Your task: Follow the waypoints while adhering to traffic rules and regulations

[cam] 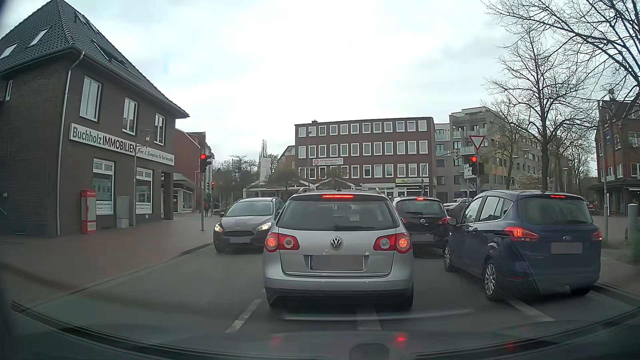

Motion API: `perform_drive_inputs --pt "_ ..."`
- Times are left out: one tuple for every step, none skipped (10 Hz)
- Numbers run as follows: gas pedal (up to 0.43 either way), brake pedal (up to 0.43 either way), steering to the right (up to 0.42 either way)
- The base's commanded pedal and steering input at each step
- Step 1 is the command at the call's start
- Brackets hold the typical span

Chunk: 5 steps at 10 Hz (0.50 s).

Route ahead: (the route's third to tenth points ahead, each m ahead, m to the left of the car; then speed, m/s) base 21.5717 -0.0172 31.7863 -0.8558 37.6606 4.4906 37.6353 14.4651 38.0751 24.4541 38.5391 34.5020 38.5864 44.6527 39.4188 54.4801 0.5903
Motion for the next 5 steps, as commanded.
perform_drive_inputs --pt "0.000 0.128 -0.002" --pt "0.000 0.134 -0.002" --pt "0.000 0.134 -0.002" --pt "0.000 0.134 -0.002" --pt "0.000 0.134 -0.002"
